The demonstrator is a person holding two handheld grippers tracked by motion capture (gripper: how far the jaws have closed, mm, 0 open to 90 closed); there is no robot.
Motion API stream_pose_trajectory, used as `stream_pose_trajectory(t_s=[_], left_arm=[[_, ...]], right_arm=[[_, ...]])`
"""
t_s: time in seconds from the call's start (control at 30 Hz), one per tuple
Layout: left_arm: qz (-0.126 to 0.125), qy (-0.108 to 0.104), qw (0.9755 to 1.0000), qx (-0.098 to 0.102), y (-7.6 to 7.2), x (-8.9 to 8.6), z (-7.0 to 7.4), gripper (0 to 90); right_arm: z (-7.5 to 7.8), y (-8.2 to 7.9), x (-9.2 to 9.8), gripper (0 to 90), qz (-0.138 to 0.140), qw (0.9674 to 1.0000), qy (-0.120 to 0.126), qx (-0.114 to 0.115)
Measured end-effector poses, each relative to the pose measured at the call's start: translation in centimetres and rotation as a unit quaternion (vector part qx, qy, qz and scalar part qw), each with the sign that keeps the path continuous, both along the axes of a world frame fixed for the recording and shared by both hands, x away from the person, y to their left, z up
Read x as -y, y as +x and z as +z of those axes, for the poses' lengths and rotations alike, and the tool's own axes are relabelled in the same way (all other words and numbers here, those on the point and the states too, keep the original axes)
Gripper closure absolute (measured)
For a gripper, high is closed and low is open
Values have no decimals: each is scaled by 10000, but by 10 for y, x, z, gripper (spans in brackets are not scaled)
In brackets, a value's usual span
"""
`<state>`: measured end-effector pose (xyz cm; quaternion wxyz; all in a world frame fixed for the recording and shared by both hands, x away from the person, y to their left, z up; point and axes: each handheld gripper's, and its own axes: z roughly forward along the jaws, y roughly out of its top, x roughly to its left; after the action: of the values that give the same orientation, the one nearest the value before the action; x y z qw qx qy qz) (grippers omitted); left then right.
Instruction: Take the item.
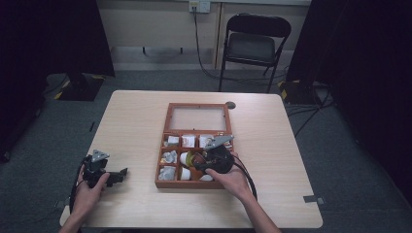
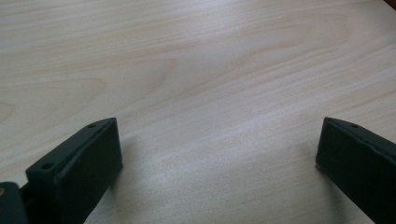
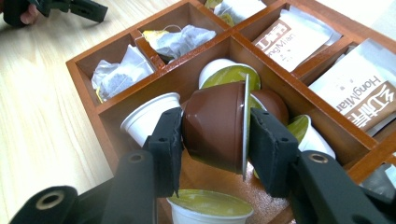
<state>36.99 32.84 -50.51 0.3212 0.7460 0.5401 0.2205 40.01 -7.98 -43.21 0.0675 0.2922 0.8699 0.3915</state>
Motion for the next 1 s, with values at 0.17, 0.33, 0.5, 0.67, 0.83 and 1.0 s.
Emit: stream_pose_trajectory(t_s=[0.17, 0.33, 0.5, 0.67, 0.83, 1.0], left_arm=[[-1, 0, 10000, 0, 0, 0, 0, 0], [-6, 6, 10000, -4, 0, 0, 0, 0], [0, 0, 10000, 0, 0, 0, 0, 0], [0, -1, 10000, -1, 0, 0, 0, 0], [1, -1, 10000, 0, 0, 0, 0, 0], [0, 0, 10000, 0, 0, 0, 0, 0]], right_arm=[[2, 0, 1, 565, -3, 10000, 55, 31], [4, 0, 3, 565, -18, 9999, 97, 65], [10, 0, 4, 565, -16, 9998, 161, 140], [13, -1, 8, 564, -45, 9996, 232, 178], [17, 0, 11, 564, -77, 9992, 326, 201], [23, 0, 15, 564, -125, 9986, 431, 265]])
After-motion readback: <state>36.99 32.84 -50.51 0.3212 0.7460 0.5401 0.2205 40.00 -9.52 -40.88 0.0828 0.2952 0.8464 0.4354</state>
